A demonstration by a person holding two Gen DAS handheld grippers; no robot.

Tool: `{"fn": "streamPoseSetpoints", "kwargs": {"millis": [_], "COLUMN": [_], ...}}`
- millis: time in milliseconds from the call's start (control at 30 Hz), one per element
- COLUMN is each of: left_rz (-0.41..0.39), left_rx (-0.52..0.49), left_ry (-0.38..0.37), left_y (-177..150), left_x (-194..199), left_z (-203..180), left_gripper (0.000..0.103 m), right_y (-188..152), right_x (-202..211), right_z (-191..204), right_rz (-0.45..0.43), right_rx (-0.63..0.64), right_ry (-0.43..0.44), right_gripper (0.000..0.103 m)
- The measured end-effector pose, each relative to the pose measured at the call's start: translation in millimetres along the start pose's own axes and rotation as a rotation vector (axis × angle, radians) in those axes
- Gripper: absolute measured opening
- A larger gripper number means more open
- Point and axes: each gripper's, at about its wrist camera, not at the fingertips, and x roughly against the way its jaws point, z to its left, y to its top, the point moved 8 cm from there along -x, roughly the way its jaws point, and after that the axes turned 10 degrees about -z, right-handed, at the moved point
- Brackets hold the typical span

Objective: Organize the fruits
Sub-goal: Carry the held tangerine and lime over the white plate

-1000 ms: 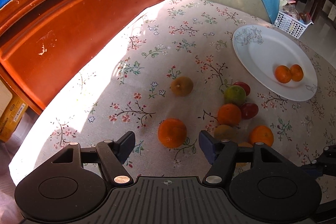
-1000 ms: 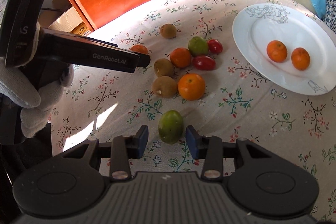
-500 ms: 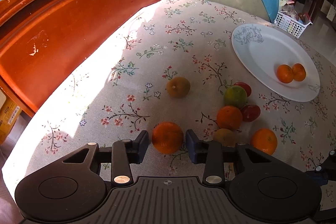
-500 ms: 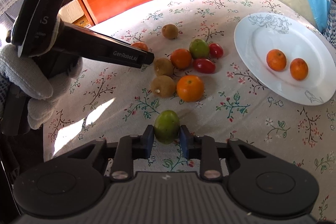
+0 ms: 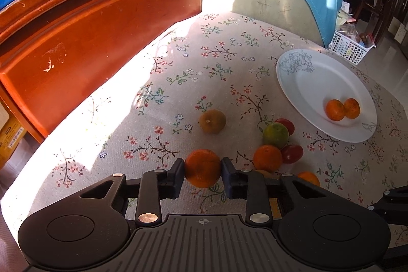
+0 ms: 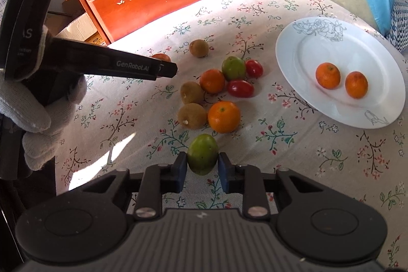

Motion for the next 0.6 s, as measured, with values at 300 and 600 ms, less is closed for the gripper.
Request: {"fn": "streamPoseSetpoints", "kwargs": {"millis": [300,600], "left_rz": [-0.050,-0.100], "left_rx": [0.004,0.016], "left_ry": [-0.044,-0.125], "left_y": [18.8,46.9], "left_x": [14.6,18.4], "left_z": [-18.2,-53.3], "left_gripper": [0.028,0.028], "right_y": [24.9,57.8], "right_x": [12.0,32.3], "right_z": [-21.3,-62.5], "right_rz": [-0.080,-0.189], "right_rx": [-0.068,-0.151], "right_ry": [-0.028,-0.099], "right_gripper": [0.026,0.026]}}
